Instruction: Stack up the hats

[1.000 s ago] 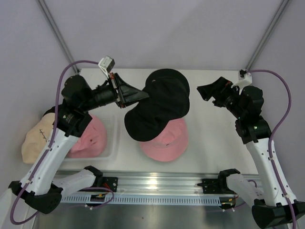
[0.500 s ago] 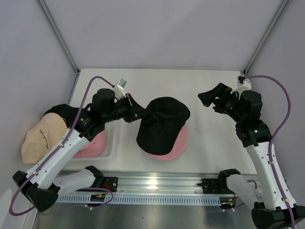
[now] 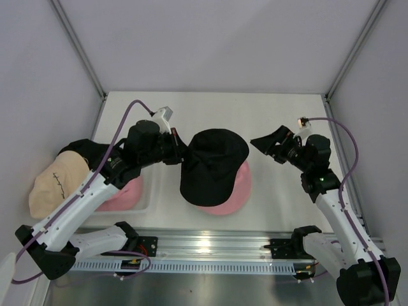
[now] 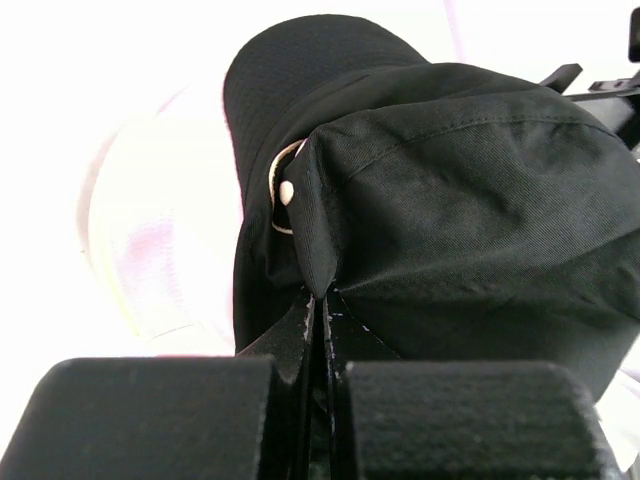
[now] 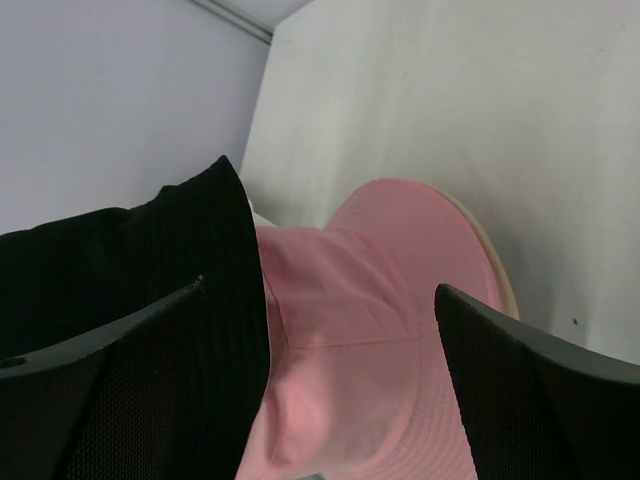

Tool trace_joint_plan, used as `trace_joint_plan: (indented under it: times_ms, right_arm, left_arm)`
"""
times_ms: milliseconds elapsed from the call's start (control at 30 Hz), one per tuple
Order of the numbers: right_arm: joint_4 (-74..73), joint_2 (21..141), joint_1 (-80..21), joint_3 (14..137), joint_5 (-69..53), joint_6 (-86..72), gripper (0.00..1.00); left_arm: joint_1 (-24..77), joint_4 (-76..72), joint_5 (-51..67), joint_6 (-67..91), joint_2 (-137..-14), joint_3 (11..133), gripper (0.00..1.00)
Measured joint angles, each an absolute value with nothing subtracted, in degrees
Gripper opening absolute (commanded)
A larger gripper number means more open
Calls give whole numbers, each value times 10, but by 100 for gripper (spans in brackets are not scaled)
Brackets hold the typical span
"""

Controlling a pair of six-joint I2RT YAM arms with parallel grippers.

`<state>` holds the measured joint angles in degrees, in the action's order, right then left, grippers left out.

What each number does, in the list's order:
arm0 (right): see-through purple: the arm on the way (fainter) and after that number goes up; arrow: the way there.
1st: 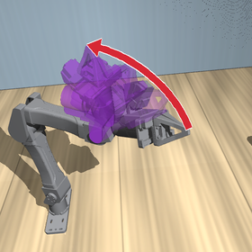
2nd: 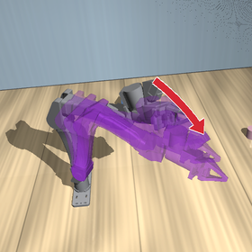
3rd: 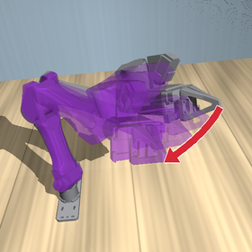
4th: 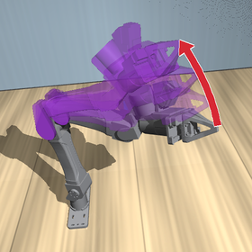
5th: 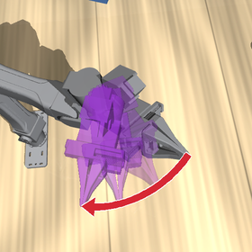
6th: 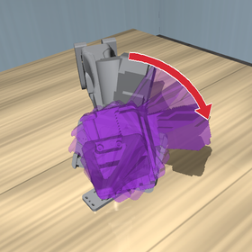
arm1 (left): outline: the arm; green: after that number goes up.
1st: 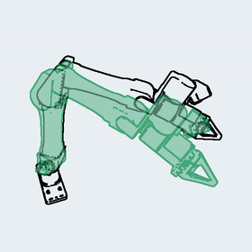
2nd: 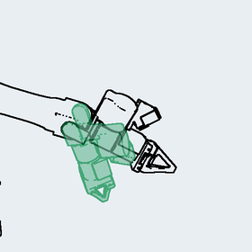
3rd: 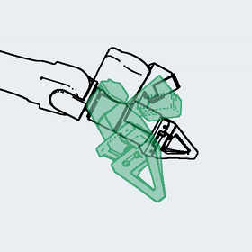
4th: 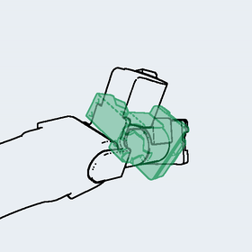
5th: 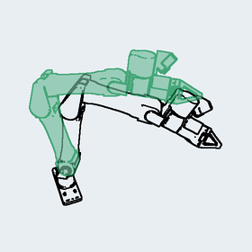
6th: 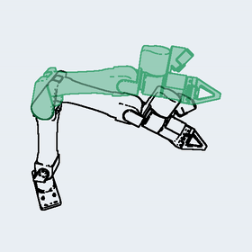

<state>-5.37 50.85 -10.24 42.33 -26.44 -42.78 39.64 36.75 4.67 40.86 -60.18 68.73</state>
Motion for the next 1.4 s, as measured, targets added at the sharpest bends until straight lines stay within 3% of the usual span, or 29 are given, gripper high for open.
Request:
trace_joint_plan:
  times_ms: [333, 767, 800, 933, 1200, 1300, 1400]
  right_arm:
    - [122, 515, -154, 383, -301, -511, 99]
    - [153, 524, -217, 347, -292, -531, 90]
    - [152, 516, -217, 344, -289, -531, 88]
    - [154, 488, -217, 341, -284, -531, 60]
    - [155, 483, -217, 341, -284, -551, 21]
    - [153, 481, -217, 341, -283, -555, 1]
    - [134, 468, -217, 344, -278, -556, 0]
  left_arm:
    - [396, 386, 17, 405, -597, 681, 1]
    - [396, 387, 16, 405, -597, 671, 1]
    - [396, 387, 16, 405, -597, 669, 1]
    - [396, 387, 14, 405, -597, 668, 1]
    - [396, 397, -3, 404, -597, 668, 1]
    - [396, 401, -9, 404, -595, 668, 1]
    - [396, 402, -11, 404, -595, 668, 1]
